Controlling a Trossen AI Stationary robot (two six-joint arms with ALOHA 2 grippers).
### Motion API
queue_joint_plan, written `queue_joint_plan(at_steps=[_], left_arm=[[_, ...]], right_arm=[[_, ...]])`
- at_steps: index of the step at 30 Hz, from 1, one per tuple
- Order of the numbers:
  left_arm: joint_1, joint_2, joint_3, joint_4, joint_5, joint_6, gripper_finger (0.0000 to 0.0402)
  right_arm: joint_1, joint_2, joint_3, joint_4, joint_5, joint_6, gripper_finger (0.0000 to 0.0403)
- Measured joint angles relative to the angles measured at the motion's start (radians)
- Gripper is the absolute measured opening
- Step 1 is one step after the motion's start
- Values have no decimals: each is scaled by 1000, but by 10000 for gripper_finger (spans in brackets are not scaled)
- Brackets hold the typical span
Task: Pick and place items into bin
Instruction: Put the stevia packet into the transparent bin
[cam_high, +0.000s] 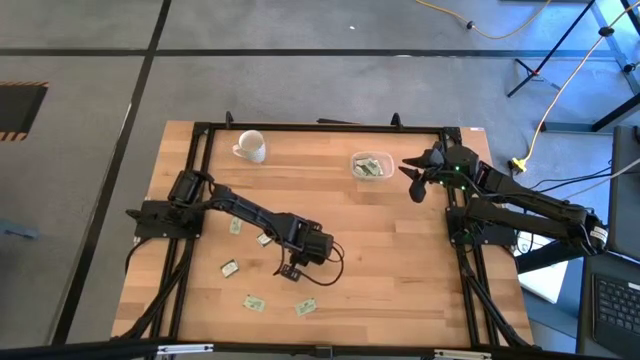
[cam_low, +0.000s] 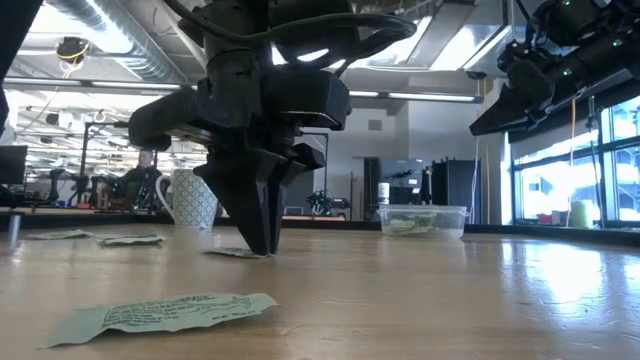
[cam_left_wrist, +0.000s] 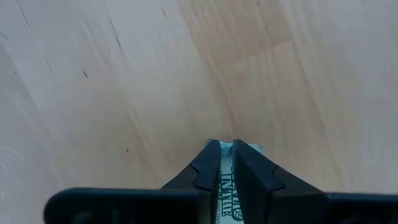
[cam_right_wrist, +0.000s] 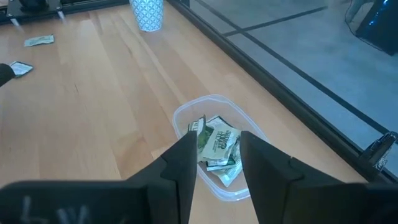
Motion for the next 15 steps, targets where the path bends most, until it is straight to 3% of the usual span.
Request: queue_joint_plan(at_steps=[7,15], left_arm=[[1,1,0,0,2,0,5],[21,-4,18,-21,-21,45,3]], right_arm=[[0,0,0,-1,0,0,126],[0,0,0,0,0,0,126]])
